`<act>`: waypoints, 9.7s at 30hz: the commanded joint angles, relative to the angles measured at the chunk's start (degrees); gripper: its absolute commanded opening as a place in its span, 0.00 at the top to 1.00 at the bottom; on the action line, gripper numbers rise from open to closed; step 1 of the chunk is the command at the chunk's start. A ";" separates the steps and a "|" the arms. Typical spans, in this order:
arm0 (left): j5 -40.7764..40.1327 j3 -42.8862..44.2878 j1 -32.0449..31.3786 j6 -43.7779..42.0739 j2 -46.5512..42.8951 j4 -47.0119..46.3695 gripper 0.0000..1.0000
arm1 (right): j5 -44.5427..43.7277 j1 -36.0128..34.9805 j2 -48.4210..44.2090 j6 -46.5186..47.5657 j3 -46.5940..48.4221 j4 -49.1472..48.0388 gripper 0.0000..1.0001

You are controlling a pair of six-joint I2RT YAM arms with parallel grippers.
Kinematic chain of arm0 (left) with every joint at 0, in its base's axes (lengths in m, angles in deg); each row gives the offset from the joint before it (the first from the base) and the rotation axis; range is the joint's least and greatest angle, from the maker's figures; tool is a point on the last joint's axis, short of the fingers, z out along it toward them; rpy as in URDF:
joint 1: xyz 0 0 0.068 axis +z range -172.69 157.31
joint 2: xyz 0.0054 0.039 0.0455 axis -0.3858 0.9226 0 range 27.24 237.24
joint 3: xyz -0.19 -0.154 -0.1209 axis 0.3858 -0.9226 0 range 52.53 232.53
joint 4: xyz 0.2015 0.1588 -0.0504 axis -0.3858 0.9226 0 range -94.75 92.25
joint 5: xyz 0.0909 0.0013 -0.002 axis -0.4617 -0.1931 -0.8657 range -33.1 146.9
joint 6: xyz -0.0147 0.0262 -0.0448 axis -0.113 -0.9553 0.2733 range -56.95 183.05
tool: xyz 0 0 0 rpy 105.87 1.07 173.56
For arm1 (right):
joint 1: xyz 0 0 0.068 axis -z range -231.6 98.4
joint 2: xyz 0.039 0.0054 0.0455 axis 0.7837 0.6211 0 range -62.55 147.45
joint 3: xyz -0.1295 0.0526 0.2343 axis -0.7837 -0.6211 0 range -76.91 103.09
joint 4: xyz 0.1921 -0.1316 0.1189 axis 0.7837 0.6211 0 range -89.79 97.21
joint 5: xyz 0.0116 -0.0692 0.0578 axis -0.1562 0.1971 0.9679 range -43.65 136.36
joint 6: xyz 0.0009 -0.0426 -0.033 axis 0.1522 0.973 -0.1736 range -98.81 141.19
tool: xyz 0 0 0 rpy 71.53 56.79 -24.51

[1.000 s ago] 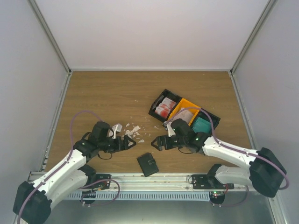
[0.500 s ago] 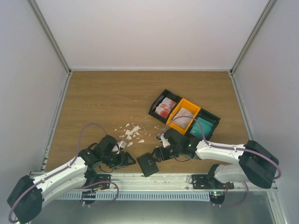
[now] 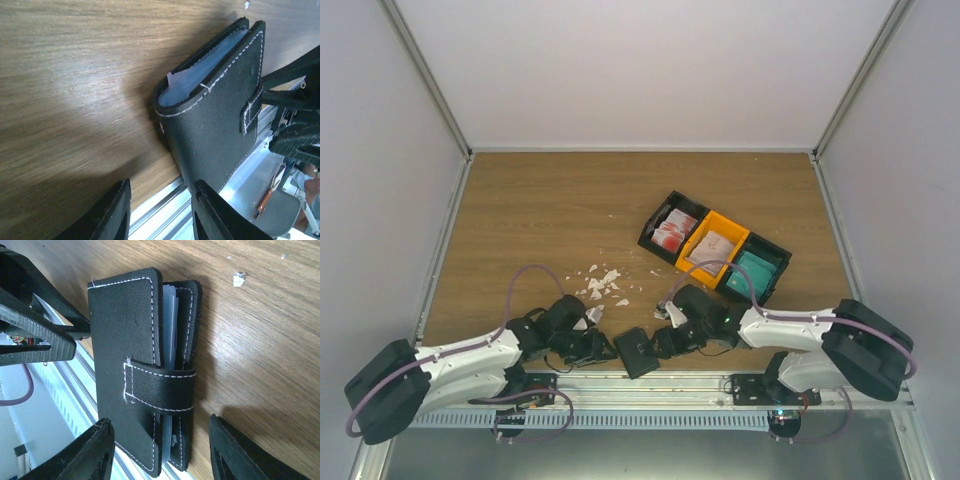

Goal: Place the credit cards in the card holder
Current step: Turn over the card holder at the center of the board, then open the card holder at the center of the board.

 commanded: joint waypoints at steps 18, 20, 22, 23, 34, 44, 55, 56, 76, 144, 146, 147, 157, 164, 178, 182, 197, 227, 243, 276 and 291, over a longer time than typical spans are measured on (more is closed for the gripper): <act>-6.57 0.10 -2.29 2.82 13.14 -12.84 0.84 | 6.56 -0.31 8.11 -9.61 -2.86 -25.25 0.60; -7.72 0.38 -2.29 2.67 12.50 -11.70 0.84 | 6.15 -0.16 7.78 -9.87 -2.66 -26.22 0.62; -8.58 0.81 -2.29 2.06 11.48 -10.47 0.84 | 5.09 -0.07 7.43 -9.34 -1.91 -25.40 0.66; -9.11 1.11 -2.30 1.74 10.89 -10.31 0.84 | 4.13 -0.05 7.22 -8.77 -1.19 -24.07 0.70; -20.34 7.83 -1.67 -2.16 -2.04 -3.92 0.66 | -14.29 0.51 5.58 6.88 15.75 7.46 1.00; -23.53 19.31 10.33 -9.38 -4.02 5.84 0.40 | -47.54 0.01 15.07 8.64 34.76 39.94 0.99; -18.57 19.51 18.59 -13.56 -3.94 7.78 0.30 | -38.88 -7.55 27.25 4.56 43.34 37.97 0.83; -18.49 19.46 19.07 -13.85 -4.05 8.13 0.29 | -36.83 -7.60 26.68 4.61 43.43 36.46 0.80; 1.09 10.39 21.32 -15.76 -2.66 -0.96 0.01 | -19.52 5.81 9.01 7.61 25.56 18.21 0.41; -6.02 16.77 17.66 -18.21 11.05 -5.57 0.63 | -2.72 14.02 17.81 10.17 25.83 3.38 1.00; -6.46 18.79 17.66 -19.32 8.15 -4.56 0.54 | -4.76 13.36 16.90 8.20 26.69 4.17 1.00; -6.30 19.61 17.60 -19.76 7.39 -4.31 0.51 | -5.38 13.08 16.44 6.96 26.88 4.10 1.00; -5.47 21.65 15.85 -21.93 9.35 -1.69 0.58 | -1.38 12.96 10.49 -4.29 25.75 -2.79 0.99; -4.52 21.84 14.95 -22.34 11.22 -3.49 0.62 | 5.76 12.98 9.66 -4.89 24.97 -5.78 0.99; -15.78 23.64 13.47 -24.26 13.10 -0.33 0.61 | 9.96 13.05 8.38 -5.82 23.60 -7.55 1.00; -21.09 24.38 13.44 -23.60 13.49 1.96 0.67 | 8.44 13.08 8.88 -4.04 23.64 -5.50 1.00; -34.51 27.47 13.53 -22.12 15.04 10.31 0.66 | -1.28 12.26 9.55 1.51 26.19 4.31 0.99; -13.05 24.95 14.05 -25.58 14.81 7.02 0.63 | -2.61 11.92 9.95 1.50 27.10 4.97 0.99; -11.13 25.31 14.10 -26.75 10.68 9.38 1.00 | -5.03 11.78 15.99 3.70 25.63 6.50 0.90; 1.59 31.30 14.15 -32.09 16.90 8.72 1.00 | -11.31 11.70 7.71 5.42 20.09 9.04 0.35; -16.91 30.91 15.65 -29.77 12.79 17.07 1.00 | -7.90 10.51 15.46 6.41 23.55 7.55 0.55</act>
